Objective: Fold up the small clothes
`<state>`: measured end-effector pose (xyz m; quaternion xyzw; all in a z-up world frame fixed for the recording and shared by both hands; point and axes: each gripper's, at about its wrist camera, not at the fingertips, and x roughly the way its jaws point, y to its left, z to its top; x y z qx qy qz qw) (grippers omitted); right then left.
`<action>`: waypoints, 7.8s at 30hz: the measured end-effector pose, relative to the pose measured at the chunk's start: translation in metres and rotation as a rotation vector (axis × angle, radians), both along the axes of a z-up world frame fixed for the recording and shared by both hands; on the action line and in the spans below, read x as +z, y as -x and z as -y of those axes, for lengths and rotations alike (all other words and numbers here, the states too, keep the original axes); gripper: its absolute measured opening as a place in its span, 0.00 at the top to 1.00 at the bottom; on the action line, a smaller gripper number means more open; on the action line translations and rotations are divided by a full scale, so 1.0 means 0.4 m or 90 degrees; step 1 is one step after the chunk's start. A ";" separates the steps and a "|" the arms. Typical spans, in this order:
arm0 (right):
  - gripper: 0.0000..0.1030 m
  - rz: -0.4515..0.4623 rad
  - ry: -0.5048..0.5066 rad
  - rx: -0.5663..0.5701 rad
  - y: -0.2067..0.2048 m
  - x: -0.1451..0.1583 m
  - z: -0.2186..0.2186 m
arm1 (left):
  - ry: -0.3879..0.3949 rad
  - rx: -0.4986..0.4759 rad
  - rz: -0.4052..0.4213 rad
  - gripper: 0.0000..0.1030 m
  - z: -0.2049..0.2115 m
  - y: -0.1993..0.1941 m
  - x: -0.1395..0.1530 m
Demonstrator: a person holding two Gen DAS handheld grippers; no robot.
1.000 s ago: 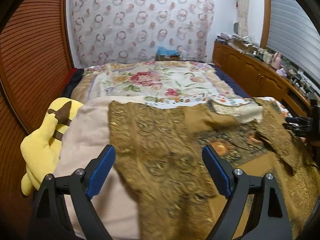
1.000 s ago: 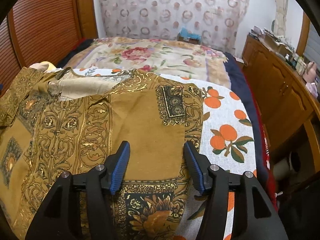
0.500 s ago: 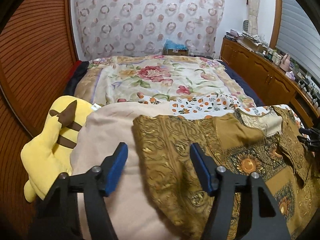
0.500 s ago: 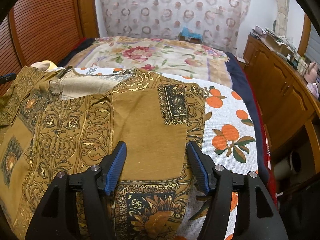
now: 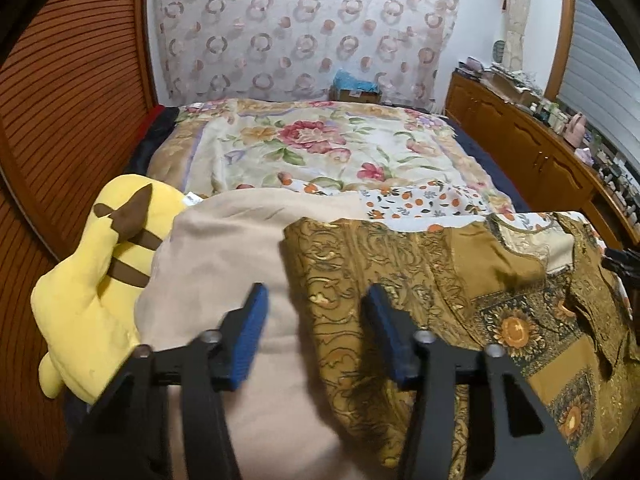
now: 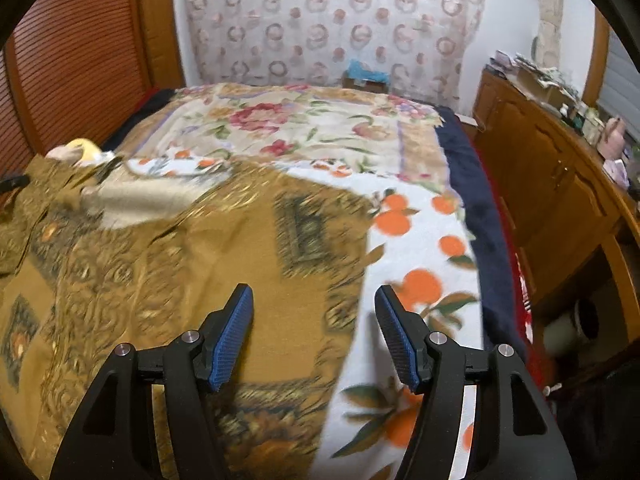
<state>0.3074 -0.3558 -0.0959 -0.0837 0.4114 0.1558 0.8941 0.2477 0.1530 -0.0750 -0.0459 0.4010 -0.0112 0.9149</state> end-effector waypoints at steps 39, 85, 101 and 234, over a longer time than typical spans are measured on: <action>0.98 0.154 -0.083 0.101 0.488 0.222 0.020 | 0.042 -0.074 0.167 1.00 0.104 0.596 0.143; 0.56 0.108 -0.007 0.081 0.599 0.151 0.051 | -0.001 -0.051 0.043 0.45 0.012 0.556 0.016; 0.44 0.026 -0.001 0.066 0.440 0.024 0.047 | 0.038 -0.068 -0.045 0.52 0.011 0.472 -0.089; 0.75 0.001 0.007 -0.027 0.203 -0.012 0.104 | -0.034 -0.168 -0.010 0.25 0.332 0.337 -0.059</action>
